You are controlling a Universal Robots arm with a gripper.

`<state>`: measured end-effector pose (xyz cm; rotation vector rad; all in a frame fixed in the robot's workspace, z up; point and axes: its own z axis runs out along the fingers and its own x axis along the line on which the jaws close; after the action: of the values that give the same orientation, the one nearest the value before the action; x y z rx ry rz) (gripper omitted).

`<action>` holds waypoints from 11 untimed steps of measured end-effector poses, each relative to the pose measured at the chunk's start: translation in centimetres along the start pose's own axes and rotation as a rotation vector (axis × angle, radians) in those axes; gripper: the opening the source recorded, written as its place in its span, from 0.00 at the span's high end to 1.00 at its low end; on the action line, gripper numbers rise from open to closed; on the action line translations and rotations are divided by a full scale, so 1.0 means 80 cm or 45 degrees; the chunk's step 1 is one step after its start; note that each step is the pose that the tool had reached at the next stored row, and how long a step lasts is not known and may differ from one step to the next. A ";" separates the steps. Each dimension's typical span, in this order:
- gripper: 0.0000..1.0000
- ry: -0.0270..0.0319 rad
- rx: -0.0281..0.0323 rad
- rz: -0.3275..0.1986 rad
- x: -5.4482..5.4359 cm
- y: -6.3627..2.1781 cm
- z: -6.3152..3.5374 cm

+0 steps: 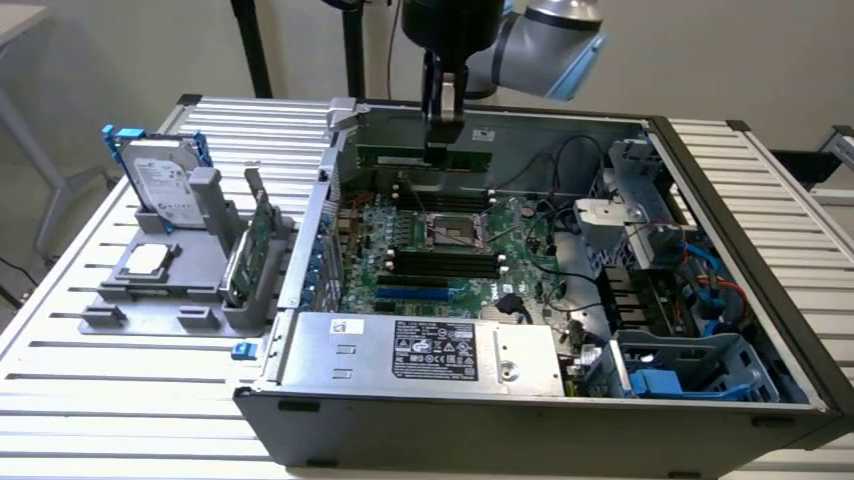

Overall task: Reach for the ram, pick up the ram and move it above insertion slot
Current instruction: 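Pick up the ram and move it above insertion slot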

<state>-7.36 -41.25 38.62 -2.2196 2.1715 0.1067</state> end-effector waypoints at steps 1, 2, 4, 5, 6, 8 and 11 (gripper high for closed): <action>0.87 -0.0001 0.0001 0.000 -0.004 -0.003 0.001; 0.87 0.0000 0.0001 0.000 -0.008 -0.006 0.002; 0.87 0.0000 0.0000 0.000 -0.015 -0.011 0.003; 0.87 0.0000 0.0000 0.000 -0.018 -0.013 0.004; 0.87 0.0000 0.0001 0.000 -0.020 -0.016 0.005; 0.87 -0.0001 0.0002 0.000 -0.024 -0.020 0.006; 0.87 -0.0001 0.0007 0.001 -0.028 -0.025 0.007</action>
<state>-5.44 -38.90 38.22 -2.2184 2.1722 0.1061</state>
